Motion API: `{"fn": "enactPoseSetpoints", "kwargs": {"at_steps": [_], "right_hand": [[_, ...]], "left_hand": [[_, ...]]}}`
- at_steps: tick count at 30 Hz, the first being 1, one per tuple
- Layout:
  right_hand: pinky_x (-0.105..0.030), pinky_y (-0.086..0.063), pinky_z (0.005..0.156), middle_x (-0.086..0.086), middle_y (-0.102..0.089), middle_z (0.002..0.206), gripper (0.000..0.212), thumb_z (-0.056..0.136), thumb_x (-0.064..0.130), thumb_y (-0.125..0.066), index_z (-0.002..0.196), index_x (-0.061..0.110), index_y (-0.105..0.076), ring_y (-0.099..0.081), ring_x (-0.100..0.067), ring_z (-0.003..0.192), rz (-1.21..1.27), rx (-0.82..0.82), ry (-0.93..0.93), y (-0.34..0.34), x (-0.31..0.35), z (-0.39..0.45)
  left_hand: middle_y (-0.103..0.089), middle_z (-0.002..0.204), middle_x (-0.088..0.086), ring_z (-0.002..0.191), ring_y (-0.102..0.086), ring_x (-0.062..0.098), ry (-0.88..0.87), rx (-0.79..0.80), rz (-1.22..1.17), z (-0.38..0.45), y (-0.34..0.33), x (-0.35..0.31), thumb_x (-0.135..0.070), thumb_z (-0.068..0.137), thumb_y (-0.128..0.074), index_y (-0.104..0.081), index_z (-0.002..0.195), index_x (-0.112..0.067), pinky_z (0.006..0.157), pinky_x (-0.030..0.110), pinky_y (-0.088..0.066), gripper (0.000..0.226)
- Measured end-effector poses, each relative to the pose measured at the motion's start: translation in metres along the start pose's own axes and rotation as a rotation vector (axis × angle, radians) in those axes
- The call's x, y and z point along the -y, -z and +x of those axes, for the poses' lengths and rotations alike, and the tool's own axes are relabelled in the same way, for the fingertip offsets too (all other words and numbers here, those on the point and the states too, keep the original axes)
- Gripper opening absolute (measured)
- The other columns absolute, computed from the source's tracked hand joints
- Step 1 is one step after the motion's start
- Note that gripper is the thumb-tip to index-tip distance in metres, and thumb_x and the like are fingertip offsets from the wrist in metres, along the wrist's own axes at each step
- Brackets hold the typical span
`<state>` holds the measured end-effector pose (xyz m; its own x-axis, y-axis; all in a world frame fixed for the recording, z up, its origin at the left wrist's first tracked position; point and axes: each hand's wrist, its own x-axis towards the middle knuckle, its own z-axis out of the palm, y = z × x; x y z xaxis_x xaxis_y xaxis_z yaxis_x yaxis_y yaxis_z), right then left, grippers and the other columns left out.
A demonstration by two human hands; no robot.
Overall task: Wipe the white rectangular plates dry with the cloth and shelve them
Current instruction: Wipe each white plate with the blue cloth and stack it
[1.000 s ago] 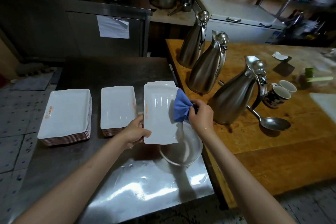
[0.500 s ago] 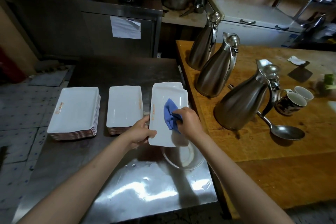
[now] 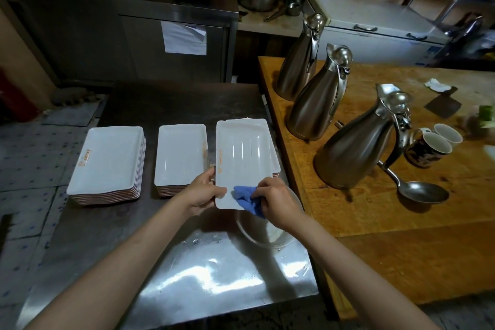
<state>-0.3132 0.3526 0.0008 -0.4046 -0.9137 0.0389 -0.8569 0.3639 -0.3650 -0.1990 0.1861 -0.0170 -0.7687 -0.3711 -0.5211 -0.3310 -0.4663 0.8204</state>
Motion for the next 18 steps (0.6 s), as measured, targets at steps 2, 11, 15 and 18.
{"fn": "enactPoseSetpoints", "kwargs": {"at_steps": [2, 11, 15, 18], "right_hand": [[-0.031, -0.044, 0.088, -0.01, -0.05, 0.123, 0.022, 0.089, 0.013, -0.054, 0.097, 0.013, -0.073, -0.044, -0.023, 0.115, 0.006, -0.035, -0.071, 0.002, 0.0, -0.002], [-0.019, -0.035, 0.067, -0.009, -0.051, 0.109, 0.037, 0.076, 0.03, -0.075, 0.106, 0.013, -0.062, -0.051, -0.022, 0.099, 0.048, -0.349, -0.352, -0.005, 0.011, -0.011], [-0.012, -0.031, 0.062, -0.006, -0.059, 0.091, 0.025, 0.076, 0.012, -0.073, 0.092, 0.011, -0.055, -0.056, -0.019, 0.082, 0.077, -0.388, -0.305, -0.011, 0.009, -0.009], [-0.021, -0.038, 0.062, -0.009, -0.062, 0.084, 0.016, 0.073, 0.001, -0.072, 0.083, 0.008, -0.061, -0.059, -0.025, 0.079, 0.066, -0.436, -0.247, -0.012, 0.004, -0.006]], "left_hand": [[-0.057, 0.124, 0.011, 0.11, -0.057, 0.031, 0.0, 0.003, -0.018, -0.002, -0.004, -0.001, 0.018, 0.087, -0.048, -0.039, 0.139, -0.017, 0.082, 0.039, -0.056, 0.064], [-0.055, 0.13, 0.011, 0.109, -0.058, 0.029, -0.042, -0.012, -0.057, 0.0, -0.004, -0.004, 0.021, 0.085, -0.046, -0.037, 0.142, -0.015, 0.077, 0.036, -0.057, 0.067], [-0.056, 0.123, 0.009, 0.11, -0.057, 0.028, -0.037, -0.008, -0.091, -0.001, -0.003, -0.006, 0.021, 0.086, -0.045, -0.041, 0.136, -0.02, 0.075, 0.035, -0.056, 0.065], [-0.055, 0.128, 0.009, 0.115, -0.055, 0.03, -0.013, 0.015, -0.072, -0.001, 0.0, -0.005, 0.019, 0.086, -0.047, -0.04, 0.138, -0.018, 0.077, 0.036, -0.057, 0.065]]}}
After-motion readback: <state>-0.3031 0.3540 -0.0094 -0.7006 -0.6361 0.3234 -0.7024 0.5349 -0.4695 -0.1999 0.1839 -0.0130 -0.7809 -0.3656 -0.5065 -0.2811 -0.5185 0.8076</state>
